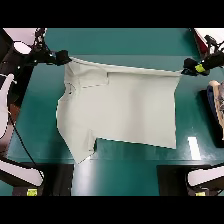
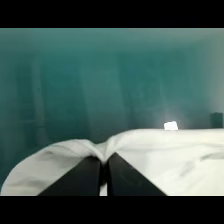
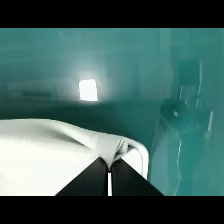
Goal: Fold the shirts.
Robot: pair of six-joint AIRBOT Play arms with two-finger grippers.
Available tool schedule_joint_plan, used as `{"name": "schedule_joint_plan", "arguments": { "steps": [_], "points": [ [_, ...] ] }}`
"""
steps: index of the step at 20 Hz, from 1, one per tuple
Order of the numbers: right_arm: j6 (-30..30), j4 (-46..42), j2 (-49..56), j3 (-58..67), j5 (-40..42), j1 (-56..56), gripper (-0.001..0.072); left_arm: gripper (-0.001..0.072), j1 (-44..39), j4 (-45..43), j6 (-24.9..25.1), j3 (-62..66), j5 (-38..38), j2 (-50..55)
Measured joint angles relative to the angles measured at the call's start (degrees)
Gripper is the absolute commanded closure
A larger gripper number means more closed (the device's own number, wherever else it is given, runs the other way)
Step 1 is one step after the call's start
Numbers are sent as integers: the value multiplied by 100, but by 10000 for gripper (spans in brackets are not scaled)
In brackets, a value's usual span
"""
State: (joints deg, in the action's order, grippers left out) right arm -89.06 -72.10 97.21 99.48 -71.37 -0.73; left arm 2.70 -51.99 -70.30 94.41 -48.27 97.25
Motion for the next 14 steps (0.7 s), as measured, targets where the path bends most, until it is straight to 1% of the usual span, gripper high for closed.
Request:
{"name": "schedule_joint_plan", "arguments": {
  "steps": [2, 6, 9, 12, 13, 14],
  "points": [
    [0, -39, -90, -267, 31, 155, 700, 679, 0, -343, 85, 39, -179, 20],
    [0, -229, -459, -1169, 208, 437, 700, 679, 0, -1180, 146, 42, -1119, 39],
    [-35, -330, -745, -1856, 376, 529, 698, 679, 0, -1473, 162, -149, -1759, 39],
    [-70, -378, -975, -2378, 507, 560, 695, 678, 0, -1609, 140, -437, -2159, 39],
    [-79, -378, -1034, -2494, 549, 570, 690, 620, 0, -1633, 103, -507, -2253, 39],
    [-87, -378, -1073, -2575, 564, 570, 565, 313, 0, -1650, 31, -560, -2345, 39]
  ]
}}
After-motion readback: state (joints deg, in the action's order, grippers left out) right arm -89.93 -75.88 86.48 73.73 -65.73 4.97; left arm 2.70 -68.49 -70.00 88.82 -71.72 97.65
